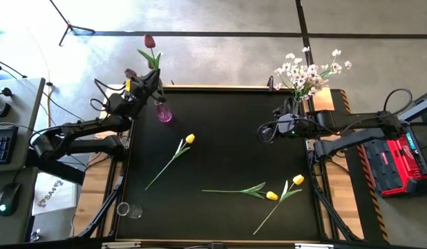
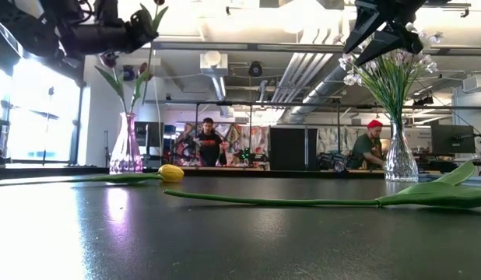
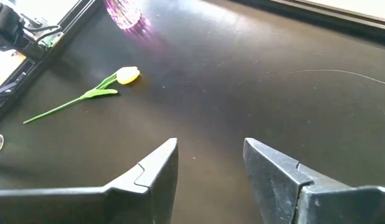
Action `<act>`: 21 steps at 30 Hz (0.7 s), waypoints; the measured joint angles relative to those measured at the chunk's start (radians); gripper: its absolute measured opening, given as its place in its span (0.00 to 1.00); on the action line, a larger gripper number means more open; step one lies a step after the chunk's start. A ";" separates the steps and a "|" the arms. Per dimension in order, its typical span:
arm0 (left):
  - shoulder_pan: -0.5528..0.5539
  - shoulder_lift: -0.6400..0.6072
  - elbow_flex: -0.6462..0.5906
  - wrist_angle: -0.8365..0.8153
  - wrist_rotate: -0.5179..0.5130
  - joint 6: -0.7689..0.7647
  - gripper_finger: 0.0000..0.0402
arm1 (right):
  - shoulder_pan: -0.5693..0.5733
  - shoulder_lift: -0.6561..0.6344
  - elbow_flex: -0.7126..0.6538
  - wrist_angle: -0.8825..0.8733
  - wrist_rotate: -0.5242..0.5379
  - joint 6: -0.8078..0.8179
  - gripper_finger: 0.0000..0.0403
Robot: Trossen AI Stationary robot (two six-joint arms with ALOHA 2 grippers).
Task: Sort flowers into vase by color
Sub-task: Put the maroon tulip flower into the top left purple vase
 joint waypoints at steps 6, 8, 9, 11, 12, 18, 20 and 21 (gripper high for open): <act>-0.091 -0.021 0.019 0.019 0.176 0.094 0.01 | 0.000 0.000 0.000 0.000 -0.001 0.000 0.43; -0.133 -0.049 0.019 0.008 0.193 0.176 0.01 | 0.000 0.000 0.000 0.000 -0.006 0.000 0.43; -0.151 -0.067 0.019 -0.013 0.173 0.211 0.01 | 0.000 0.000 0.000 0.000 -0.012 0.000 0.43; -0.186 -0.112 0.019 -0.062 0.067 0.270 0.01 | 0.000 0.000 0.000 0.000 -0.022 0.000 0.43; -0.201 -0.134 0.019 -0.085 0.007 0.298 0.01 | 0.000 0.000 0.000 0.000 -0.024 0.000 0.43; -0.251 -0.230 -0.058 -0.099 -0.257 0.348 0.01 | 0.000 0.000 0.000 0.000 -0.014 -0.013 0.43; -0.256 -0.240 -0.092 -0.070 -0.293 0.347 0.01 | -0.006 0.000 0.000 0.000 -0.005 -0.030 0.43; -0.258 -0.240 -0.109 -0.054 -0.303 0.349 0.01 | -0.011 0.000 0.000 0.000 -0.003 -0.039 0.43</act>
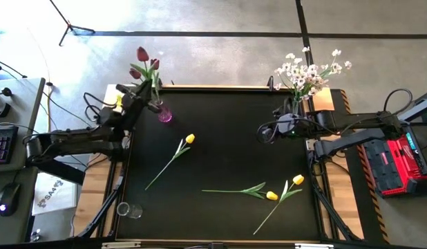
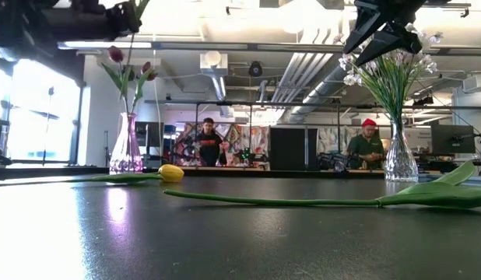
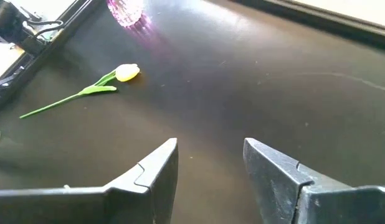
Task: Sort flowers into vase by color
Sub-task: Put the maroon tulip flower into the top left purple vase
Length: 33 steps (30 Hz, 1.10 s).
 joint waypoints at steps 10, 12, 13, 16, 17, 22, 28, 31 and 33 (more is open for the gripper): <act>0.060 0.038 -0.071 0.170 -0.019 0.016 0.01 | -0.075 0.000 0.000 0.001 -0.072 -0.067 0.43; 0.070 0.059 -0.071 0.169 -0.007 -0.006 0.01 | -0.082 0.000 0.000 0.004 -0.081 -0.083 0.43; 0.074 0.072 -0.071 0.170 -0.001 -0.017 0.01 | -0.083 0.000 0.000 0.008 -0.085 -0.084 0.43; 0.080 0.118 -0.071 0.193 0.002 -0.034 0.01 | -0.086 0.000 0.000 0.009 -0.089 -0.085 0.43; 0.080 0.135 -0.072 0.217 0.001 -0.031 0.01 | -0.086 0.000 0.000 0.008 -0.091 -0.084 0.43; 0.081 0.219 -0.072 0.389 -0.029 0.008 0.01 | -0.086 0.000 0.000 0.008 -0.111 -0.085 0.43; 0.081 0.299 -0.070 0.456 -0.062 0.003 0.01 | -0.086 0.000 0.000 0.009 -0.120 -0.085 0.43; 0.081 0.338 -0.048 0.457 -0.066 -0.006 0.01 | -0.086 0.000 0.000 0.009 -0.129 -0.085 0.43; 0.081 0.368 -0.025 0.456 -0.063 0.007 0.01 | -0.086 0.000 0.000 0.008 -0.132 -0.088 0.43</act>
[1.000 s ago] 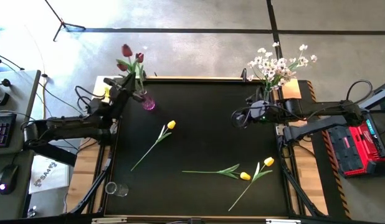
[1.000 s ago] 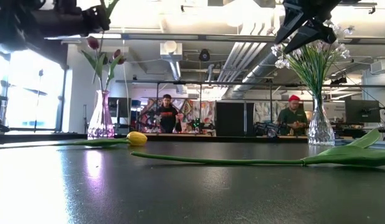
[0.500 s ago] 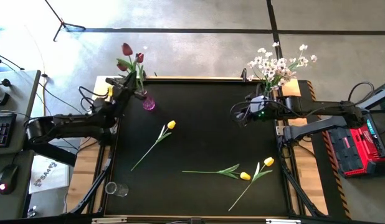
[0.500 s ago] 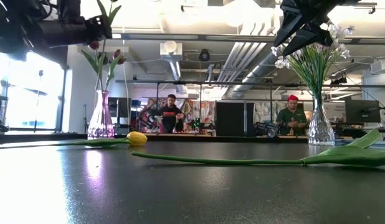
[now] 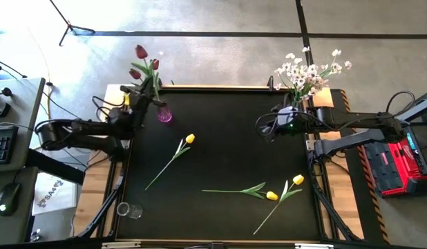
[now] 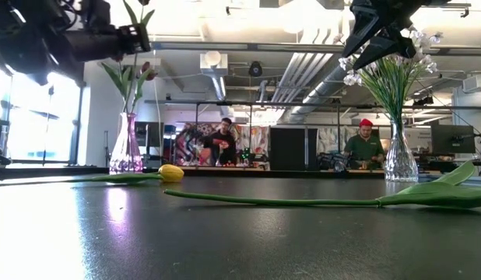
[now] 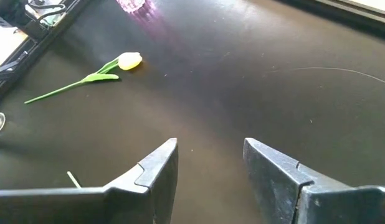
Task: Sort flowers into vase by color
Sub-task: Put the maroon tulip flower into the top left purple vase
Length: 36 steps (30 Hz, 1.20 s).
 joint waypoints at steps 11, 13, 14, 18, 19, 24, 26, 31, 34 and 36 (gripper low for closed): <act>0.000 0.073 0.071 -0.002 -0.012 0.041 0.01 | 0.000 0.000 0.000 0.000 -0.022 -0.004 0.43; -0.003 0.073 0.069 -0.002 -0.033 0.056 0.01 | 0.000 0.000 0.000 0.000 -0.022 -0.004 0.43; -0.004 0.073 0.069 -0.002 -0.046 0.061 0.01 | 0.001 0.000 0.000 0.000 -0.022 -0.004 0.43; -0.005 0.072 0.069 -0.009 -0.073 0.062 0.01 | 0.001 0.000 0.000 0.000 -0.022 -0.009 0.43; -0.005 0.072 0.069 -0.022 -0.078 0.061 0.01 | 0.001 0.000 0.000 0.000 -0.022 -0.014 0.43; -0.023 0.072 0.068 -0.150 -0.149 0.006 0.01 | 0.001 0.000 0.000 0.000 -0.022 -0.022 0.43; -0.031 0.072 0.068 -0.168 -0.166 -0.029 0.02 | 0.001 0.000 0.000 0.000 -0.022 -0.017 0.43; -0.044 0.072 0.068 -0.203 -0.289 -0.090 0.10 | 0.001 0.000 0.000 0.000 -0.022 -0.014 0.43; -0.058 0.072 0.068 -0.217 -0.337 -0.070 0.17 | 0.001 0.000 0.000 0.000 -0.022 -0.012 0.43; -0.071 0.070 0.068 -0.217 -0.356 -0.070 0.23 | 0.001 0.000 0.000 0.000 -0.022 -0.012 0.43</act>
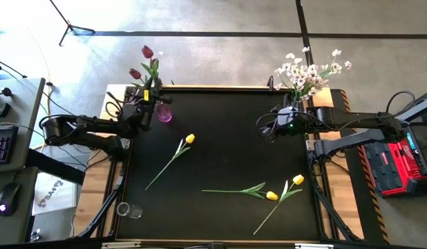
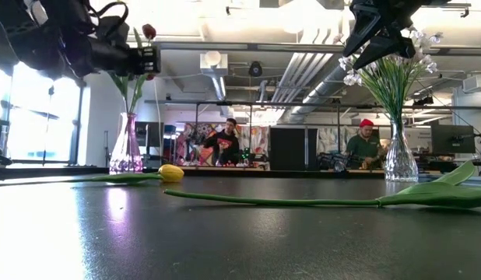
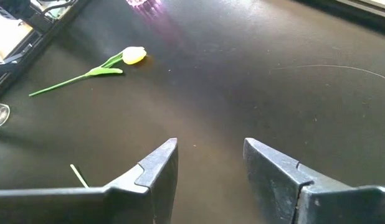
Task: Sort flowers into vase by color
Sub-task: Put the maroon tulip flower into the top left purple vase, then put the middle yellow tulip flower into the bottom left transparent vase
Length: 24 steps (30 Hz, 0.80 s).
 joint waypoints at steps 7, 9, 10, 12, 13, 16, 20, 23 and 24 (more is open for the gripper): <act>-0.111 -0.028 0.000 -0.029 -0.207 -0.050 0.42 | 0.000 0.000 0.000 0.000 0.000 0.015 0.43; -0.157 -0.040 0.000 -0.042 -0.291 -0.014 0.46 | 0.000 0.000 0.000 0.000 0.001 0.033 0.43; -0.183 -0.048 0.000 -0.041 -0.318 0.012 0.47 | 0.000 0.000 0.000 0.000 0.001 0.041 0.43; -0.237 -0.068 0.001 -0.041 -0.364 0.061 0.50 | 0.000 0.000 0.000 0.000 0.001 0.061 0.43; -0.264 -0.081 0.001 -0.042 -0.398 0.081 0.51 | 0.000 0.000 0.000 0.000 0.001 0.068 0.43; -0.350 -0.124 0.011 -0.041 -0.528 0.137 0.52 | 0.000 0.000 0.000 0.000 0.001 0.093 0.43; -0.466 -0.187 0.045 -0.040 -0.665 0.240 0.52 | 0.000 0.008 -0.005 0.001 -0.004 0.118 0.43; -0.560 -0.227 0.074 -0.040 -0.668 0.270 0.52 | 0.000 0.024 -0.038 0.020 -0.051 0.101 0.43; -0.589 -0.235 0.085 -0.040 -0.667 0.272 0.52 | 0.001 0.032 -0.060 0.039 -0.080 0.082 0.43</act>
